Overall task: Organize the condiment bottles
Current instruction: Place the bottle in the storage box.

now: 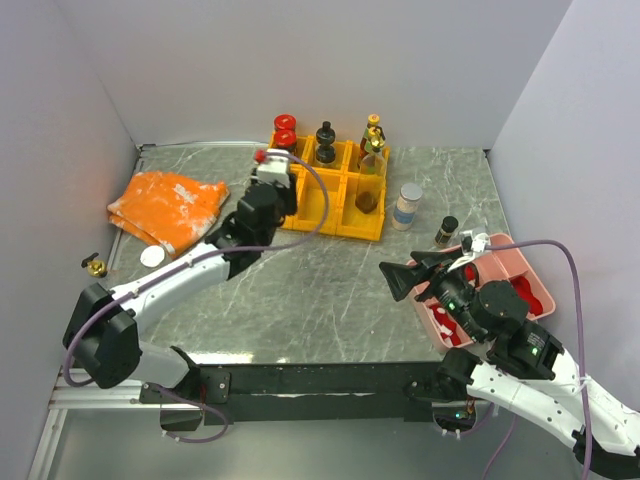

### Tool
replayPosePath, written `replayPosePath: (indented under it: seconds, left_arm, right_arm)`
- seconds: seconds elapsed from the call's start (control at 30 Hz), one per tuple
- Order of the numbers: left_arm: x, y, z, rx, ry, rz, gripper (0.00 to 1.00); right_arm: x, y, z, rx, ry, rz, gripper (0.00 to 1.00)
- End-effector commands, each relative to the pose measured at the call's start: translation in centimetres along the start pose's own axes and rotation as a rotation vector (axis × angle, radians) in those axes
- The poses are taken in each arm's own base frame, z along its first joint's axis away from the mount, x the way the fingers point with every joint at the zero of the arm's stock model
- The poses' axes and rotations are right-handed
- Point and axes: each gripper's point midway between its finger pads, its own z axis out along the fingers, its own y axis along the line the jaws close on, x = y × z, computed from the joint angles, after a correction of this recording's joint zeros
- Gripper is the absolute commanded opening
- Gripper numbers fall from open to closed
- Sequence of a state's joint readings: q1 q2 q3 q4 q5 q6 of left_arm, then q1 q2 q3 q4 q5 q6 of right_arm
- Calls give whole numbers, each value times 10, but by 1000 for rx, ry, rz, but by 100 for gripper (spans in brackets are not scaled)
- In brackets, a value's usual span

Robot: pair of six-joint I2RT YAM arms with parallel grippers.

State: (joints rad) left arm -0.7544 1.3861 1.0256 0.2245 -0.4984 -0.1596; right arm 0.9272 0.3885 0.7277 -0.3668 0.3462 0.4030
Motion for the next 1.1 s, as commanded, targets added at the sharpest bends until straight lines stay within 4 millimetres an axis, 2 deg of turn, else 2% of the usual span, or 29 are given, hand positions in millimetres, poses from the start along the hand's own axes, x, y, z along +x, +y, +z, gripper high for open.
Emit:
replayPosePath:
  seconds: [0.0,0.17,0.2,0.3,0.4,0.43,0.5,0.53,0.57,0.6,0.67,0.8,1.0,1.07]
  left_arm:
    - [-35,39,12,-86,-79,-57,1]
    - [-24,59,32,-121,-97,-41,1]
    - [-28,59,36,-110,-117,-50,1]
    - [-13,60,54,-76,-104,-41,1]
    - [-11,61,69,-68,-113,-36,1]
    - [2,63,78,-73,-92,-19,1]
    - [5,67,88,-83,-97,-6,1]
    - [17,67,96,-76,-78,16,1]
    - [16,69,100,-78,-92,18,1]
    - [26,70,106,-79,-79,23,1]
    - [29,68,111,-56,-84,23,1]
    - [51,68,124,-36,-65,29,1]
    - [80,74,145,-40,-28,43,9]
    - [81,78,149,-45,-37,34,22]
  right_arm:
    - [-25,10,-5,-35,-72,15,100]
    - [-19,13,-2,-58,-67,17,100]
    - [-18,13,-1,-57,-58,14,100]
    - [-14,14,2,-57,-37,10,100]
    - [-12,17,3,-77,-41,13,100]
    - [-12,17,3,-79,-45,18,100]
    - [-10,18,3,-81,-43,18,100]
    - [-10,17,4,-80,-41,14,100]
    - [-9,16,4,-74,-39,11,100]
    - [-8,15,5,-65,-38,6,100]
    - [-8,11,5,-49,-36,-3,100]
    - [-5,8,7,-33,-35,-10,100]
    - [-6,5,10,-12,-37,-29,100]
    - [-7,3,11,3,-37,-34,100]
